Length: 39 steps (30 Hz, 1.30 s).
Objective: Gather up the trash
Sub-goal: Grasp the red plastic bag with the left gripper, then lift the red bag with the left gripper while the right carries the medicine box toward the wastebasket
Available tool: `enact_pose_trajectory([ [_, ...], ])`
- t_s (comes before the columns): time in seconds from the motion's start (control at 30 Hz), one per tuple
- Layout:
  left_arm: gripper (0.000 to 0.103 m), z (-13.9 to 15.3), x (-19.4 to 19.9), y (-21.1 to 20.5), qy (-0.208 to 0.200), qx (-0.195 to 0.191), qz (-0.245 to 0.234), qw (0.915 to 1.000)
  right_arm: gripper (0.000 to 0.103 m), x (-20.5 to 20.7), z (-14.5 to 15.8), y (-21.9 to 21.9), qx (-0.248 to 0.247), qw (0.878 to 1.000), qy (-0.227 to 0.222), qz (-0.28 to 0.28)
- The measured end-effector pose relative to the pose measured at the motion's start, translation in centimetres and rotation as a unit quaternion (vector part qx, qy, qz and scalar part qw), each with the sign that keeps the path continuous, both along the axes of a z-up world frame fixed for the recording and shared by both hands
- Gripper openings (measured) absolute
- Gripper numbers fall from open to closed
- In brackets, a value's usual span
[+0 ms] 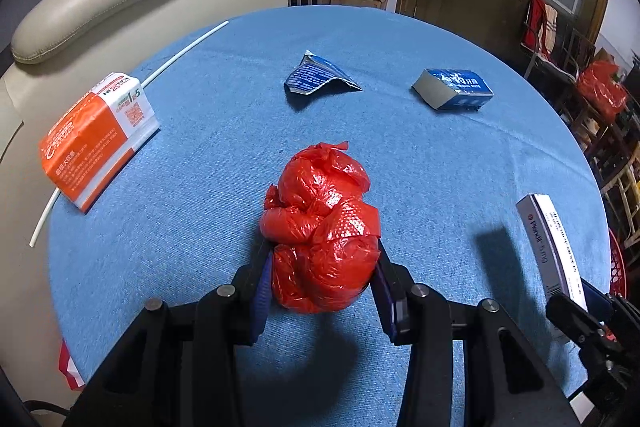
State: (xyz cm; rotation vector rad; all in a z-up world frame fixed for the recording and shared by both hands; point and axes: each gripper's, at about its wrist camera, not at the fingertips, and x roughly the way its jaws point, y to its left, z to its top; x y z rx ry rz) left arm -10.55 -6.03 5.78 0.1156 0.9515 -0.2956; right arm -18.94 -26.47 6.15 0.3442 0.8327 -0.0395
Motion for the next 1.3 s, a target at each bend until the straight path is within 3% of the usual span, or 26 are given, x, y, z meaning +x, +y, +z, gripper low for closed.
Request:
enact_pose_trajectory([
  [0.6, 0.046, 0.6, -1.7, -2.7, -0.01, 0.006, -0.025, 0.9996, 0.047, -2.5, 0.1, -2.3, 0.04, 0.999, -0.014, -0.028],
  [1.3, 0.046, 1.4, -2.9, -4.2, -0.02, 0.006, -0.043, 0.9988, 0.047, -4.4, 0.6, -3.8, 0.051, 0.997, -0.031, -0.052],
])
